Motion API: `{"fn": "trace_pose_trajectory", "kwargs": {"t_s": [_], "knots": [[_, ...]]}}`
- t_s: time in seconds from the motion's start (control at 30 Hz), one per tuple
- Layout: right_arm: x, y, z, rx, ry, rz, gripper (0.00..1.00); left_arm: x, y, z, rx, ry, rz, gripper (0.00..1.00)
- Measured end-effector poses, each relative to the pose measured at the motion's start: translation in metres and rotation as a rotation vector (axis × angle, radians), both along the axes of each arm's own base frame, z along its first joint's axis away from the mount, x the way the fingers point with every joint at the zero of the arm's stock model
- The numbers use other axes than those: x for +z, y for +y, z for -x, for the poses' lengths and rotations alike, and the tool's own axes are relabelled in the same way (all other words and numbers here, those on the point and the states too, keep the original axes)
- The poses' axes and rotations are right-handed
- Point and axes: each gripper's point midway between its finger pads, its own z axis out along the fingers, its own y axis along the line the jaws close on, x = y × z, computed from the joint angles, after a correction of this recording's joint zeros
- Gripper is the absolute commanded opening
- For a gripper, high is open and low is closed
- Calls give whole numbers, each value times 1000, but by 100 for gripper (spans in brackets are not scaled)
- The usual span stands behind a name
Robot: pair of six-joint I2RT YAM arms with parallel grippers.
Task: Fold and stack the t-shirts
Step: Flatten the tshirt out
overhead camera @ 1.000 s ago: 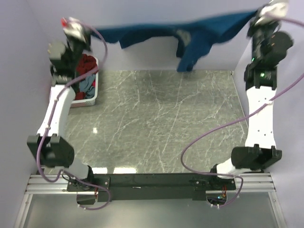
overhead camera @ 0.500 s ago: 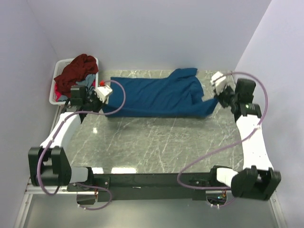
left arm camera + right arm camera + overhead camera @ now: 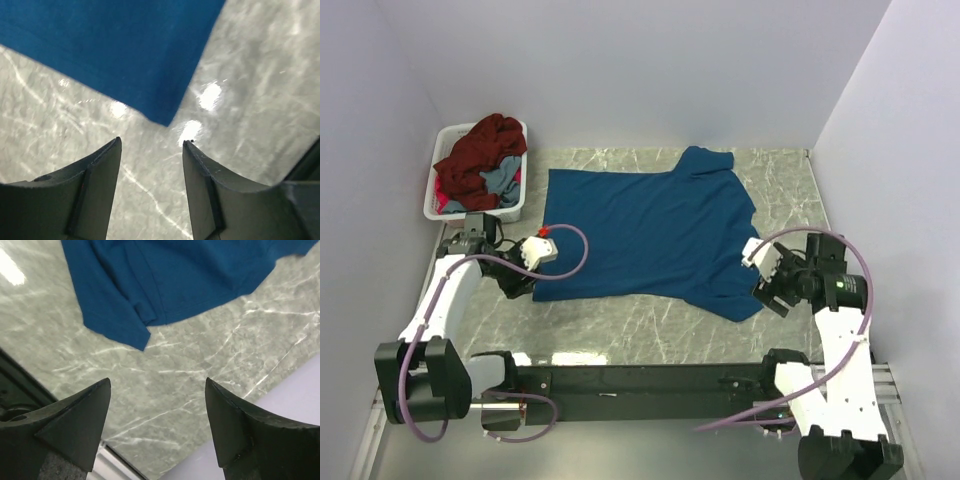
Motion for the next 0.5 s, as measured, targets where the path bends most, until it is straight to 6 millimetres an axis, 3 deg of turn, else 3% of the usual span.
{"fn": "trace_pose_trajectory", "kwargs": {"t_s": [0.13, 0.23, 0.3, 0.37, 0.5], "knots": [[22, 8, -22, -70, 19, -100, 65, 5, -7, 0, 13, 21, 48, 55], [27, 12, -66, -168, 86, -193, 50, 4, -11, -15, 71, 51, 92, 52], [18, 14, -106, -250, 147, -243, 47, -2, -12, -31, 125, 65, 113, 52], [-1, 19, -134, -314, 203, -265, 44, -9, -13, -43, 173, 80, 126, 51], [-39, 34, -151, -401, 323, -256, 39, -18, -22, -55, 211, 114, 142, 60]]}}
